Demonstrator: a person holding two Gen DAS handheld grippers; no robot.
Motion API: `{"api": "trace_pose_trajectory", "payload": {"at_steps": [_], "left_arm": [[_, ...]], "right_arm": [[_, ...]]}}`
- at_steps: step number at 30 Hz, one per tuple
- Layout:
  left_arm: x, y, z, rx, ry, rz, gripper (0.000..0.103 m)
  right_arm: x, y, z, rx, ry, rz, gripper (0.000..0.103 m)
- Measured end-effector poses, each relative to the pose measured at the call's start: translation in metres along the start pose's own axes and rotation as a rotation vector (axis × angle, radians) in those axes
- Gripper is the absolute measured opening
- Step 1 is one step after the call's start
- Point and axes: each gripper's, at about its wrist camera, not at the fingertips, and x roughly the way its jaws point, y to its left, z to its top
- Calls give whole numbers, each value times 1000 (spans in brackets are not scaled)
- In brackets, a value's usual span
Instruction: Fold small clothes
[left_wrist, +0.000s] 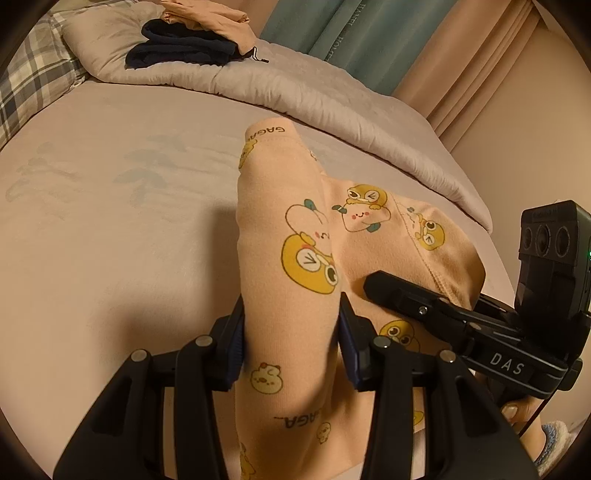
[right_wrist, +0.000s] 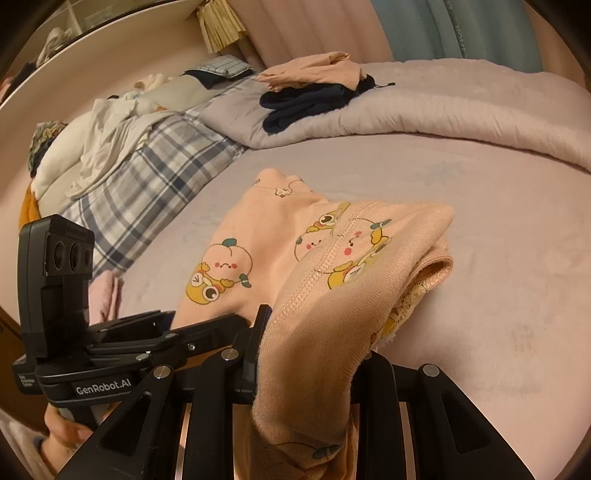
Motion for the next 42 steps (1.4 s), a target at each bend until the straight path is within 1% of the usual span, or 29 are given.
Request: {"api": "trace_pose_trajectory", "payload": {"at_steps": [14, 26, 31, 36, 42], "left_arm": [[22, 5, 11, 1, 33, -18, 43], [44, 13, 16, -21, 74, -13, 43], [54, 20, 17, -38, 103, -16, 43], [68, 25, 15, -51, 143, 0, 44], [70, 29, 13, -57, 150, 2, 45]], "right_arm": [[12, -9, 3, 35, 7, -11, 28], [32, -18, 4, 66, 41, -28, 28], [41, -23, 4, 85, 70, -38, 28], [53, -29, 1, 104, 117, -55, 28], [57, -35, -2, 121, 133, -58, 28]]}}
